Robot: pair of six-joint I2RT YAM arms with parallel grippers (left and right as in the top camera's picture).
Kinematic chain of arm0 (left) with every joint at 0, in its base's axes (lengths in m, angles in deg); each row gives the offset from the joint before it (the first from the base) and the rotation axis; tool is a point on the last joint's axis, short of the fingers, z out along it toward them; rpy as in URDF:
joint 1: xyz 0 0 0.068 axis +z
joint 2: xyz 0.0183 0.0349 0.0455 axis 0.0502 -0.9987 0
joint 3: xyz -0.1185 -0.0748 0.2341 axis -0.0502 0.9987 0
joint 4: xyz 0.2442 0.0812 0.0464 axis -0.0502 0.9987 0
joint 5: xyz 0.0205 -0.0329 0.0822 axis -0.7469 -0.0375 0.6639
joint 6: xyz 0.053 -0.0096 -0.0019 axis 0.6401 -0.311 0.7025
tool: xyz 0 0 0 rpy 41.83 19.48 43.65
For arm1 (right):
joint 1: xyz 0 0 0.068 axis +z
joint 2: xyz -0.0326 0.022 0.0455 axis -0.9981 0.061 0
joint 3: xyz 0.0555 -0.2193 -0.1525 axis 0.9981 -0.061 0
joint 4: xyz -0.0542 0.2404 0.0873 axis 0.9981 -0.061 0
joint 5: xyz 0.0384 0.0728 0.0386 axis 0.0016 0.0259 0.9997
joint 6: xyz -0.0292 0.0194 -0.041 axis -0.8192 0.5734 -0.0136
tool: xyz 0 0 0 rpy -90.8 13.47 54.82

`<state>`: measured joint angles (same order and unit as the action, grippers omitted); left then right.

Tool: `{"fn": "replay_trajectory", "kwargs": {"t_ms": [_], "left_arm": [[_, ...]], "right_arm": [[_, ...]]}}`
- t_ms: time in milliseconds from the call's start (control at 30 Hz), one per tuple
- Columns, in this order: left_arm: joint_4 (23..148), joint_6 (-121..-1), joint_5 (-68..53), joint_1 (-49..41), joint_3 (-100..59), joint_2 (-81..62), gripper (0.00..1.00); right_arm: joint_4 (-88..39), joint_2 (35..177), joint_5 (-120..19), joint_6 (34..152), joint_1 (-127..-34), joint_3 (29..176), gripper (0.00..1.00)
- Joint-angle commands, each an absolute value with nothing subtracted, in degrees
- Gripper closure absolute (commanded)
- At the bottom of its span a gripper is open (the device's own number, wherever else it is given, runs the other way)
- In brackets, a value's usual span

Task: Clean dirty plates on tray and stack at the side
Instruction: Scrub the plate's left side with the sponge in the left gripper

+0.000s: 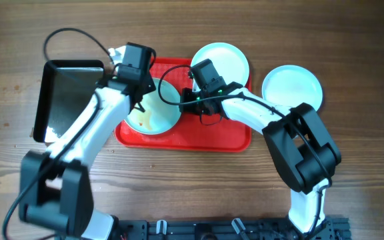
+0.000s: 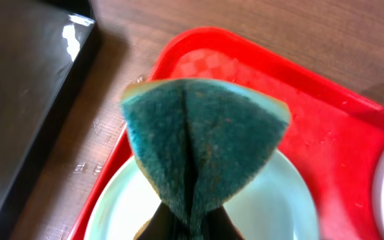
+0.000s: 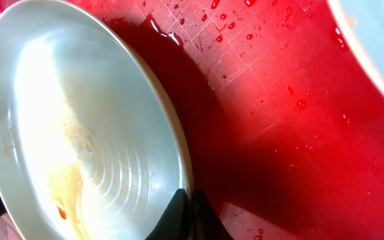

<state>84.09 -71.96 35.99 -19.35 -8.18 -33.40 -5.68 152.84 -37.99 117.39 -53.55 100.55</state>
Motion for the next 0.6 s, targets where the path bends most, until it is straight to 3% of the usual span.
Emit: {"fn": "replay_trajectory", "kwargs": {"t_ms": [0,133,567], "left_arm": [[89.95,-84.74,32.52,-19.22,-8.36,-32.68,0.96],[96.24,-93.27,29.08,-19.26,-7.07,-34.34,0.96],[90.78,-102.47,25.57,-21.09,3.44,-34.34,0.96]], "right_arm": [[-5.86,154.44,-39.14,116.63,-53.49,100.38,0.96],[-5.86,154.44,-39.14,116.63,-53.49,100.38,0.96],[-5.79,154.44,-38.95,116.76,-53.49,100.38,0.96]]}}
